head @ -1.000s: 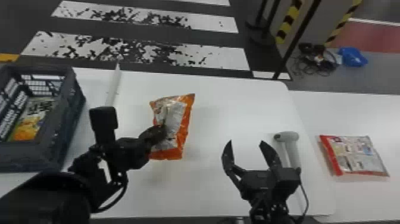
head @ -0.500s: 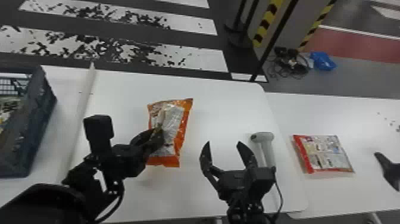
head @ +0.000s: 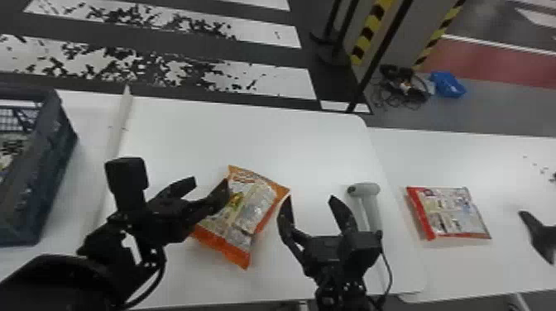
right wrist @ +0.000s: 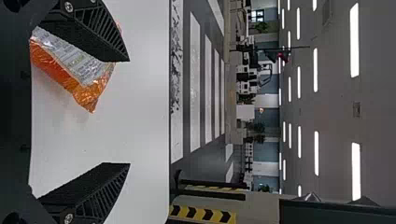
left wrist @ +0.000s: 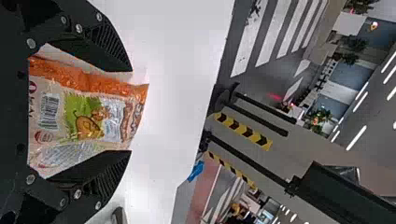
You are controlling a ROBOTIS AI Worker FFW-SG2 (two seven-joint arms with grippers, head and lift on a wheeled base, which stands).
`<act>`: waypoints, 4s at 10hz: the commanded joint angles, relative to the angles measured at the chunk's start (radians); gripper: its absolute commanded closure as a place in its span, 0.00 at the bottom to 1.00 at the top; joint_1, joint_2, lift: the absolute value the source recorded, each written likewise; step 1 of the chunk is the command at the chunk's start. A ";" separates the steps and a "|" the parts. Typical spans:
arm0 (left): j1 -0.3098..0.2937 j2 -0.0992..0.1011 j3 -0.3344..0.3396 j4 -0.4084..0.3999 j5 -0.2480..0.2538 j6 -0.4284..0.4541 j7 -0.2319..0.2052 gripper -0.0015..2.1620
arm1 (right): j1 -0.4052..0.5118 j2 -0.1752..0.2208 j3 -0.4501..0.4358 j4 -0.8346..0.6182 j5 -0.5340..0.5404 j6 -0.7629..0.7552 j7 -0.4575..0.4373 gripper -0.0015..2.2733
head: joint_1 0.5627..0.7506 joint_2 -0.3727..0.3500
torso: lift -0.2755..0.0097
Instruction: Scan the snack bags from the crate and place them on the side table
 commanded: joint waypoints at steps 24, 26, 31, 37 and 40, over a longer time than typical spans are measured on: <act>0.272 0.061 0.427 -0.190 -0.138 -0.330 -0.126 0.07 | -0.215 0.003 0.161 0.122 0.095 0.353 0.279 0.99 | 0.70 0.89 | 0.68; 0.271 0.063 0.418 -0.183 -0.138 -0.339 -0.126 0.07 | -0.221 0.003 0.168 0.165 0.110 0.350 0.278 0.99 | 0.70 0.88 | 0.68; 0.274 0.063 0.404 -0.187 -0.138 -0.339 -0.129 0.07 | -0.172 -0.023 0.153 0.010 0.181 0.408 0.279 0.99 | 0.70 0.86 | 0.68; 0.282 0.064 0.396 -0.192 -0.136 -0.339 -0.130 0.07 | -0.123 -0.031 0.248 -0.053 0.181 0.423 0.291 0.99 | 0.70 0.93 | 0.68; 0.282 0.069 0.390 -0.189 -0.136 -0.342 -0.134 0.07 | -0.158 -0.029 0.260 0.045 0.190 0.426 0.291 0.99 | 0.70 0.96 | 0.68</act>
